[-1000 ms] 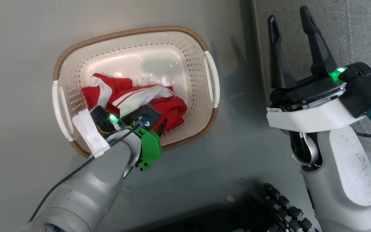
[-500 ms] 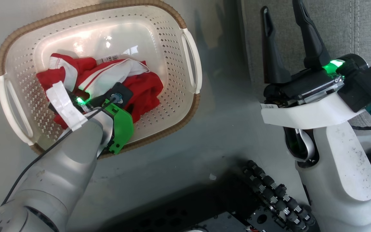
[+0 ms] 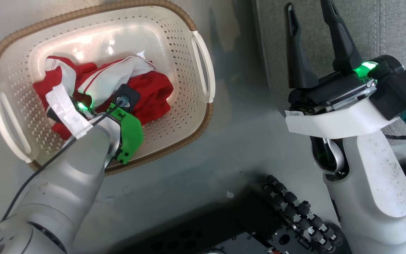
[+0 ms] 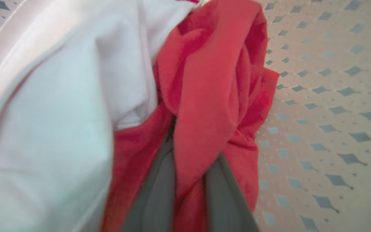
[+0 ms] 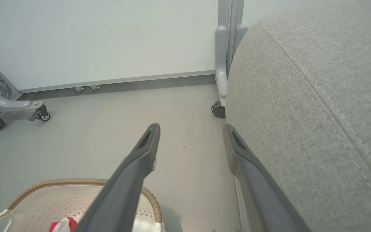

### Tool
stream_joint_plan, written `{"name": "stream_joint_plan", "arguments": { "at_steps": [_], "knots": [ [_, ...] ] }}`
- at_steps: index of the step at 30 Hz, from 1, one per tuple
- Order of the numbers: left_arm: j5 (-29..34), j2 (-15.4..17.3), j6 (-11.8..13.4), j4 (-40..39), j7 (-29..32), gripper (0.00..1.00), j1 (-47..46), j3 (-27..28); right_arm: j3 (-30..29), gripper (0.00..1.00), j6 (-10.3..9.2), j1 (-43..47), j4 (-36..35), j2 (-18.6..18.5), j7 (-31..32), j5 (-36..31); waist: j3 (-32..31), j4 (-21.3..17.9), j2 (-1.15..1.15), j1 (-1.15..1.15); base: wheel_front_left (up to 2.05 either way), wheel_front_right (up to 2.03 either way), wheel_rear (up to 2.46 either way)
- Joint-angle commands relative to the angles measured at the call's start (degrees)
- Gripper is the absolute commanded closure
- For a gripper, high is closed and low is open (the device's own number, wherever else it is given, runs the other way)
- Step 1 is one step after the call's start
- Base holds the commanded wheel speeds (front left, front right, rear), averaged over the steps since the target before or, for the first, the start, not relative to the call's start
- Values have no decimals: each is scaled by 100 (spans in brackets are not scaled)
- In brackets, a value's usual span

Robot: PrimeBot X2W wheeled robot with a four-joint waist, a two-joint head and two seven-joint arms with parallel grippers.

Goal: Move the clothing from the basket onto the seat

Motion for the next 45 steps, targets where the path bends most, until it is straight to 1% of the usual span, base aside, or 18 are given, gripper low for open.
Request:
{"name": "stream_joint_plan", "arguments": {
  "at_steps": [1,8,13,19,23,26,32,36,41,45],
  "knots": [
    [-54,-40,2,16,-99,100,92,47,-27,0,0,40,21,-6,-18,-65,-198,123,0,-1,0,0,0],
    [-364,-269,-15,-39,-571,100,321,259,-211,0,0,239,73,-8,-18,-338,-765,449,0,-1,0,0,0],
    [-699,-404,-25,-149,-869,100,558,473,-363,0,0,475,159,-11,-18,-508,-1278,738,0,-1,0,0,0],
    [-988,-446,-11,-470,-1128,100,855,672,-554,0,0,800,236,-12,-18,-708,-1873,1050,0,-1,0,0,0],
    [-1105,-457,13,-795,-1192,100,1043,847,-658,0,0,1003,268,-12,-18,-820,-2229,1222,0,-1,0,0,0],
    [-1121,-460,86,-1230,-1189,100,1143,1060,-749,0,0,1156,287,-12,-18,-883,-2495,1355,0,-1,0,0,0],
    [-886,-254,273,-2305,-1187,100,1551,1651,-869,0,0,1450,343,-13,-18,-977,-2992,1551,0,-1,0,0,0],
    [-657,-139,344,-3109,-1186,100,1870,2082,-957,0,0,1630,388,-12,-18,-1012,-3306,1660,0,-1,0,0,0],
    [-392,-27,384,-4137,-1188,100,2299,2694,-1032,0,0,1871,441,-12,-18,-1067,-3676,1778,0,-1,0,0,0],
    [-180,-43,368,-4952,-1181,100,2604,3229,-1070,0,0,2046,466,-11,11,-1106,-3947,1864,0,-1,0,0,0]
  ]
}}
